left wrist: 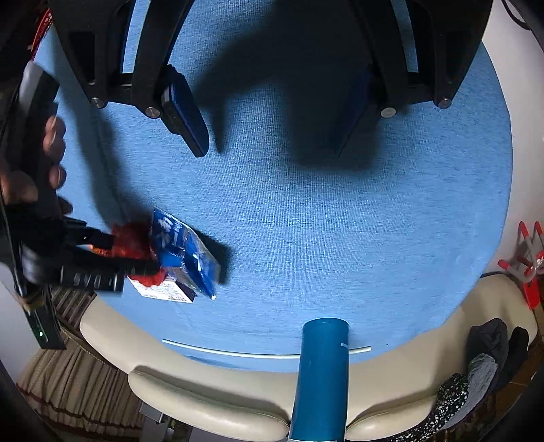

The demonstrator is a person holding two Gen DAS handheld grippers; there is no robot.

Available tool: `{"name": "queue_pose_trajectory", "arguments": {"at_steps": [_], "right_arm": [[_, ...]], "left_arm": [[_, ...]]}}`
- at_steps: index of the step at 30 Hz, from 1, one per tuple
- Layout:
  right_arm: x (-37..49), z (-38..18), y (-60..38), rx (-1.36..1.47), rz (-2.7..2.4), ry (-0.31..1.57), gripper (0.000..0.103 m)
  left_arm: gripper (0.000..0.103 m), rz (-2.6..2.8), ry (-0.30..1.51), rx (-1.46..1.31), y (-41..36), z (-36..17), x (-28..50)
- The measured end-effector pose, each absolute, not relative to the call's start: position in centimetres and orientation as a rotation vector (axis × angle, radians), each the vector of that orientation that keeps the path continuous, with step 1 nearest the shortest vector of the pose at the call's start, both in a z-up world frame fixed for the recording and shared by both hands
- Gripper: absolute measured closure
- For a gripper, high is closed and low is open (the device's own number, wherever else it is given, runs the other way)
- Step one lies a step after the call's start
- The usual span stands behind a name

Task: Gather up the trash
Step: 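Grasp the orange bag with the right gripper while the left grasps the blue-and-white carton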

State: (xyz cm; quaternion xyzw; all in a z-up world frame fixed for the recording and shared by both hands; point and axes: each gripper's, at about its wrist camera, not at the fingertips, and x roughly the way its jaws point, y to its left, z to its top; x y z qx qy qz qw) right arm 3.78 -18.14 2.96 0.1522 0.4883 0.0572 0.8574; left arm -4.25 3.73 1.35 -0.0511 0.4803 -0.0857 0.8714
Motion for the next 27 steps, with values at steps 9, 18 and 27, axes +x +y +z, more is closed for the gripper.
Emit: {"name": "queue_pose_trajectory", "arguments": {"at_steps": [9,18,27], "right_arm": [[-2.4,3.1,-20.1,0.346,0.132,0.992,0.057],[-7.3,2.7,-21.9,0.350,0.110,0.966,0.057],[-10.0,2.6,-20.1,0.273,0.169,0.966,0.052]], "left_arm": [[0.027,-0.196,1.005,-0.092,2.3,1.7,-3.6],[0.024,-0.234,0.988,-0.096,-1.1,3.8,0.8],[0.040,-0.217,1.024,-0.024,-4.2,2.6,5.5]]}}
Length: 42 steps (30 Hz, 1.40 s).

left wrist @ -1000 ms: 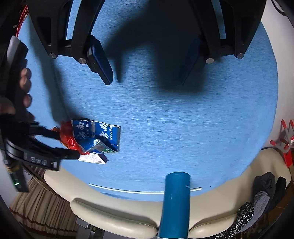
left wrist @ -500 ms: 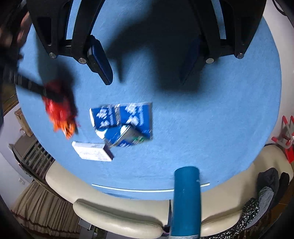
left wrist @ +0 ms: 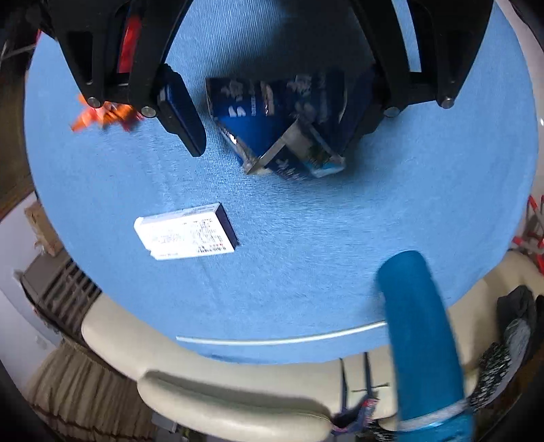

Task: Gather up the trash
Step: 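Grasp the orange bag with the right gripper while the left grasps the blue-and-white carton, then carry the orange bag and blue-and-white carton toward the red basket with both grippers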

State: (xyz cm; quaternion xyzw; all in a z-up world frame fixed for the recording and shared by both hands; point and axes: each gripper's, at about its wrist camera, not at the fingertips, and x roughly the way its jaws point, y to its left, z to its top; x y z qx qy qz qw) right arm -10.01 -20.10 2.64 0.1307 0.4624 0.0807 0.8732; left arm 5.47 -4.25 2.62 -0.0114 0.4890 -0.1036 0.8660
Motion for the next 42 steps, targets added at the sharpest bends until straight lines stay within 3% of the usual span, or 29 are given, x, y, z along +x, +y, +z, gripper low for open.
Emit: {"name": "queue_pose_trajectory", "arguments": {"at_steps": [2,3,4,14,22,23,24,25,27,28,33,42], "right_arm": [[-11.0,2.3,-20.3,0.252,0.180,0.980,0.044],[-11.1,2.3,-20.4,0.246,0.182,0.987,0.028],[-11.5,2.5,-20.7,0.248,0.183,0.995,0.018],[-11.0,5.0,-28.4,0.469,0.009,0.901,0.018],[-3.8,4.7,-24.2,0.407,0.008,0.984,0.018],[-2.7,4.1,-23.3,0.369,-0.010,1.018,0.019],[-2.2,3.5,-22.7,0.351,-0.007,1.041,0.042],[-2.0,3.1,-22.1,0.332,-0.010,1.054,0.050],[-2.4,3.5,-21.7,0.297,-0.011,1.031,0.055],[-2.6,3.8,-21.8,0.306,-0.008,1.016,0.065],[-5.2,7.2,-23.8,0.343,-0.039,0.887,0.067],[-7.8,8.1,-25.9,0.376,-0.049,0.850,0.068]], "left_arm": [[0.050,-0.202,1.002,0.019,-4.6,2.5,5.5],[0.059,-0.203,0.999,0.027,-4.5,2.6,5.4],[0.061,-0.206,1.000,0.026,-4.4,2.6,5.3],[0.063,-0.200,0.964,0.013,-1.6,3.3,1.5],[0.063,-0.198,0.963,-0.021,-0.2,3.2,-0.5],[0.062,-0.198,0.963,-0.021,-0.1,3.2,-0.7],[0.063,-0.200,0.964,-0.023,0.0,3.2,-0.9],[0.063,-0.202,0.963,-0.023,0.1,3.2,-1.2],[0.063,-0.203,0.955,-0.022,0.3,3.4,-1.6],[0.063,-0.205,0.954,-0.023,0.3,3.4,-1.8],[0.063,-0.227,0.943,-0.030,-0.1,3.9,-3.0],[0.063,-0.231,0.929,-0.027,-0.1,4.5,-5.1]]}}
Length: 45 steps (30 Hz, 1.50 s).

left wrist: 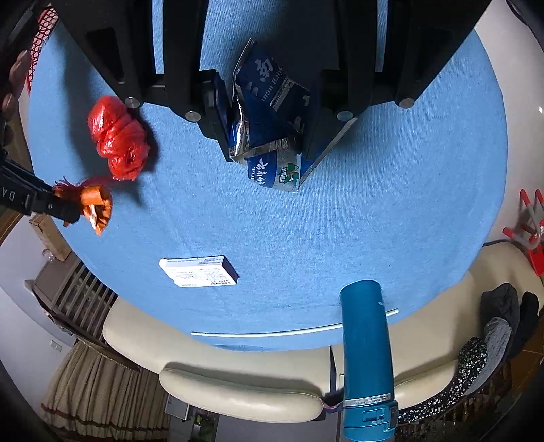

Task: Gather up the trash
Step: 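Carry the orange bag and blue-and-white carton toward the red basket with both grippers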

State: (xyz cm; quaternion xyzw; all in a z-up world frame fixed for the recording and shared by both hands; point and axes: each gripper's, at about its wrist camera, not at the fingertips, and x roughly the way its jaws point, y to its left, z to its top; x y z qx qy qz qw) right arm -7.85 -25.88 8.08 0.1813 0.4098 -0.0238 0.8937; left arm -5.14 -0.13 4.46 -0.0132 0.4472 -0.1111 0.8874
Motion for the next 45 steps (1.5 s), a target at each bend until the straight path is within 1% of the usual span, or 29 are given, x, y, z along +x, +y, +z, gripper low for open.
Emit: {"name": "queue_pose_trajectory", "arguments": {"at_steps": [6,18,33,45], "right_arm": [[-10.0,7.9,-28.1,0.435,-0.089,0.827,0.068],[-14.3,9.2,-28.2,0.403,-0.088,0.782,0.067],[-20.3,11.0,-30.5,0.447,-0.119,0.698,0.067],[-24.5,11.3,-32.9,0.488,-0.157,0.656,0.067]], "left_arm": [[0.063,-0.247,0.925,-0.009,-1.0,4.7,-6.0],[0.063,-0.298,0.901,0.038,-4.0,6.5,-8.5],[0.063,-0.372,0.844,0.099,-7.9,9.1,-12.5],[0.063,-0.434,0.809,0.159,-11.2,10.3,-15.0]]}}
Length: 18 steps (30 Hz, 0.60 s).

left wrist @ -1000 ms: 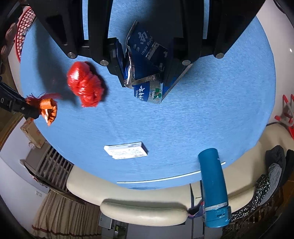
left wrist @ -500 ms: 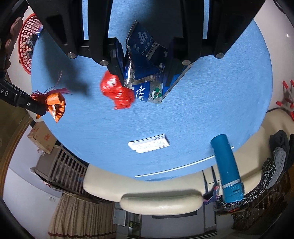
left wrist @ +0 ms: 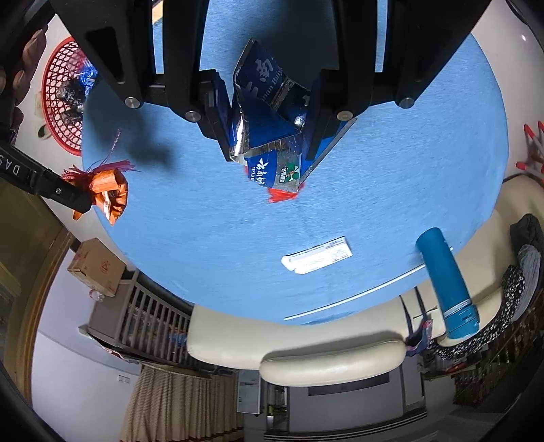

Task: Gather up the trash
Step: 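Carry the orange bag and blue-and-white carton toward the red basket with both grippers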

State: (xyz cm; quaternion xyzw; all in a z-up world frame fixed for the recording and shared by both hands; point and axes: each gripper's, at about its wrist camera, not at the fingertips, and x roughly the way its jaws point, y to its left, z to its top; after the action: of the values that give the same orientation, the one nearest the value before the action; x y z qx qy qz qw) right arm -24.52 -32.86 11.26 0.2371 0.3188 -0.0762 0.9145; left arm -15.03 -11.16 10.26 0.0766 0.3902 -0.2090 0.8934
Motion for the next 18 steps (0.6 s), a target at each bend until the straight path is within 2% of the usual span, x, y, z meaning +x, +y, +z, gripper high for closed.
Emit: {"name": "queue_pose_trajectory", "arguments": {"at_steps": [18], "right_arm": [[-34.4,10.1,-39.1,0.574,-0.309,0.599,0.067]], "left_arm": [[0.063,-0.585,0.785,0.272,-17.5,10.2,-20.9]]}}
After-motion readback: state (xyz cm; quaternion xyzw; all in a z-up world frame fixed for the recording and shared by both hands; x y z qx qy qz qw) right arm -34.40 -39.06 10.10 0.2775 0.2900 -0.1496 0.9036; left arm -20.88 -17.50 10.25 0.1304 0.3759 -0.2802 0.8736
